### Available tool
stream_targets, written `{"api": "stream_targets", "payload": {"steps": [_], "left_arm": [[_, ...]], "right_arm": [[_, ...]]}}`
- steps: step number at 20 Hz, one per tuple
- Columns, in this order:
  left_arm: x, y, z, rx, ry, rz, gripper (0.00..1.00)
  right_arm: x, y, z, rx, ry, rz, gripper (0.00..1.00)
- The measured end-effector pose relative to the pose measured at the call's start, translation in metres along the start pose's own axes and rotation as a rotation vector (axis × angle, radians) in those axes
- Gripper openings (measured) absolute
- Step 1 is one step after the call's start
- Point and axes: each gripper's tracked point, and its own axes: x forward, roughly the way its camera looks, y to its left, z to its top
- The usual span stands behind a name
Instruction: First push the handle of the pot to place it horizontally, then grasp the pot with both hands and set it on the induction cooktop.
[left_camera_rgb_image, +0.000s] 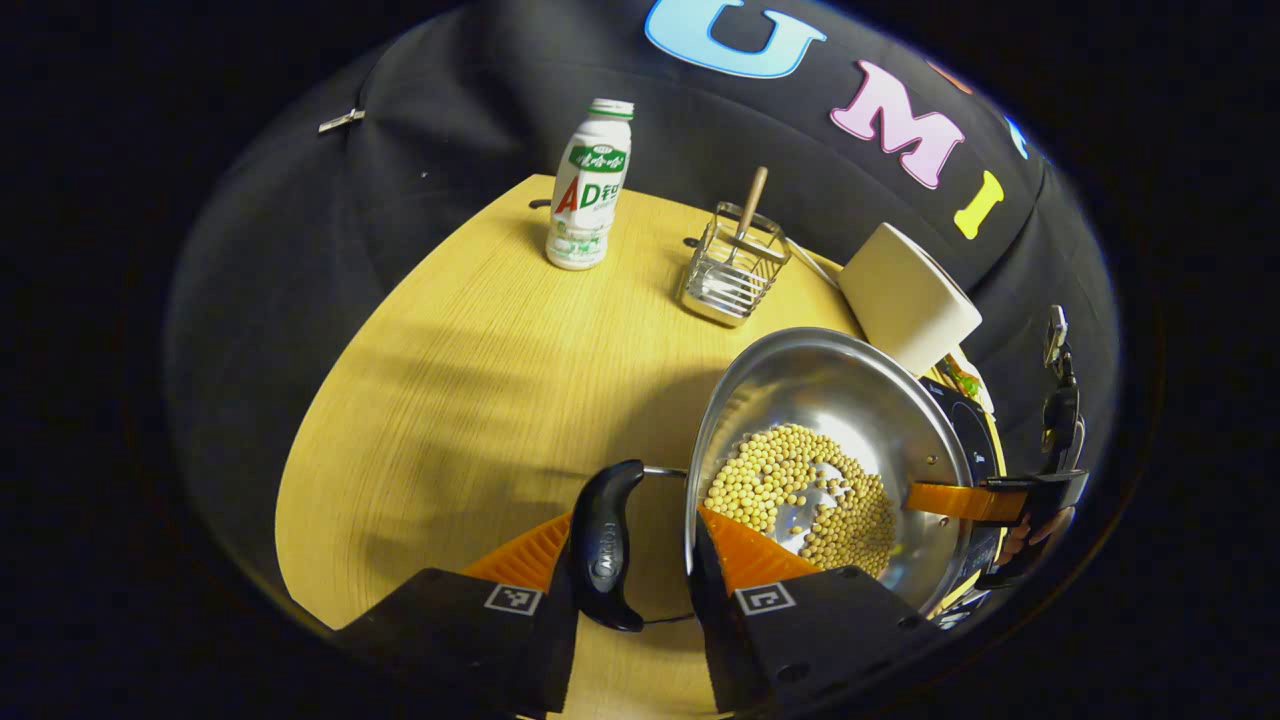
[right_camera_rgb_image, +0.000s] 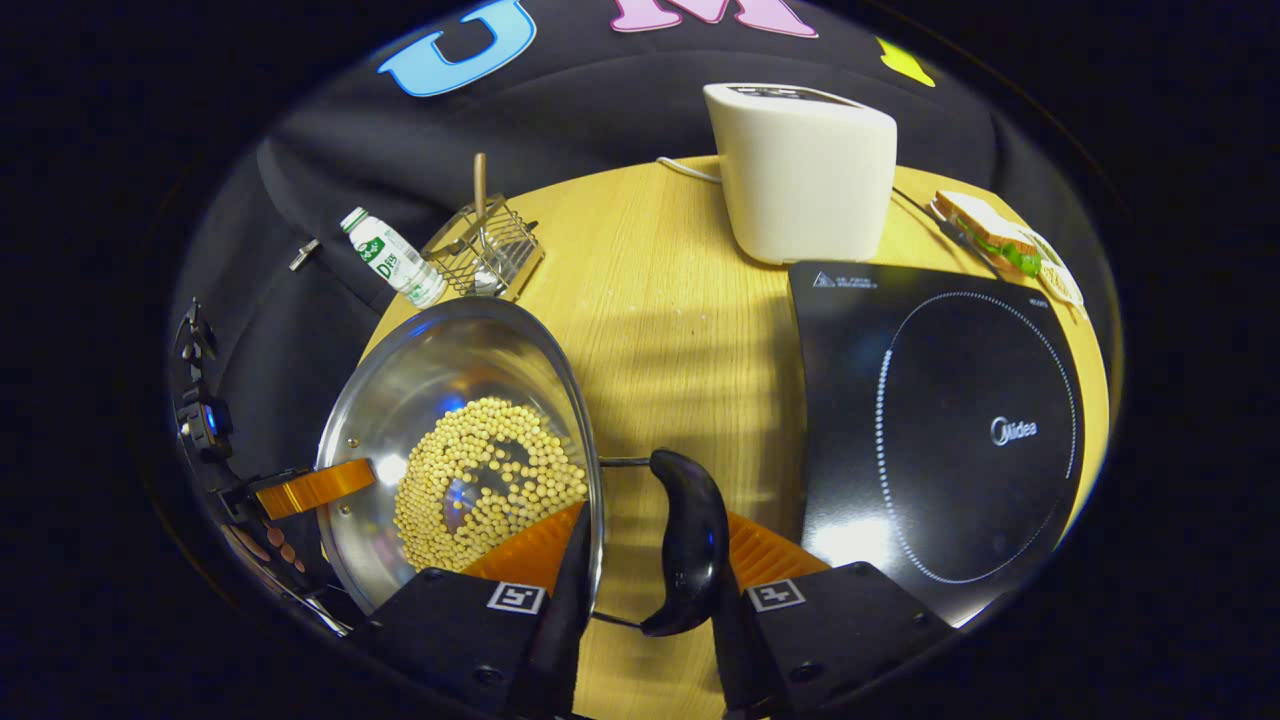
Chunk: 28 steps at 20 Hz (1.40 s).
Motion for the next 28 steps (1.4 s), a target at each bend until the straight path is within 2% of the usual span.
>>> {"api": "stream_targets", "payload": {"steps": [4, 5, 6, 8, 9, 11, 13, 14, 16, 24, 25, 26, 28], "left_arm": [[-0.011, -0.038, 0.015, 0.027, -0.014, -0.023, 0.55], [-0.012, -0.051, 0.02, 0.037, -0.016, -0.029, 0.55], [-0.012, -0.064, 0.023, 0.049, -0.019, -0.036, 0.55], [-0.012, -0.091, 0.027, 0.073, -0.014, -0.047, 0.55], [-0.011, -0.105, 0.029, 0.083, -0.01, -0.055, 0.55], [-0.007, -0.133, 0.03, 0.105, -0.001, -0.071, 0.55], [-0.001, -0.163, 0.031, 0.129, 0.004, -0.087, 0.55], [0.003, -0.176, 0.031, 0.136, 0.009, -0.095, 0.55], [0.012, -0.204, 0.03, 0.147, 0.015, -0.11, 0.55], [0.044, -0.294, 0.018, 0.167, 0.017, -0.143, 0.55], [0.049, -0.303, 0.016, 0.171, 0.013, -0.144, 0.54], [0.053, -0.311, 0.015, 0.173, 0.013, -0.144, 0.55], [0.062, -0.324, 0.012, 0.178, 0.02, -0.139, 0.55]], "right_arm": [[-0.032, -0.023, 0.02, 0.008, -0.033, -0.006, 0.58], [-0.041, -0.029, 0.024, 0.018, -0.043, -0.009, 0.54], [-0.049, -0.039, 0.027, 0.029, -0.047, -0.012, 0.58], [-0.064, -0.064, 0.03, 0.054, -0.054, -0.025, 0.58], [-0.071, -0.076, 0.032, 0.067, -0.057, -0.032, 0.54], [-0.083, -0.099, 0.033, 0.091, -0.058, -0.045, 0.58], [-0.094, -0.125, 0.035, 0.115, -0.06, -0.059, 0.54], [-0.099, -0.138, 0.038, 0.124, -0.062, -0.067, 0.58], [-0.109, -0.166, 0.04, 0.139, -0.068, -0.084, 0.58], [-0.13, -0.256, 0.052, 0.15, -0.075, -0.11, 0.58], [-0.129, -0.265, 0.053, 0.153, -0.072, -0.111, 0.54], [-0.129, -0.274, 0.053, 0.158, -0.067, -0.112, 0.58], [-0.126, -0.292, 0.053, 0.163, -0.059, -0.116, 0.58]]}}
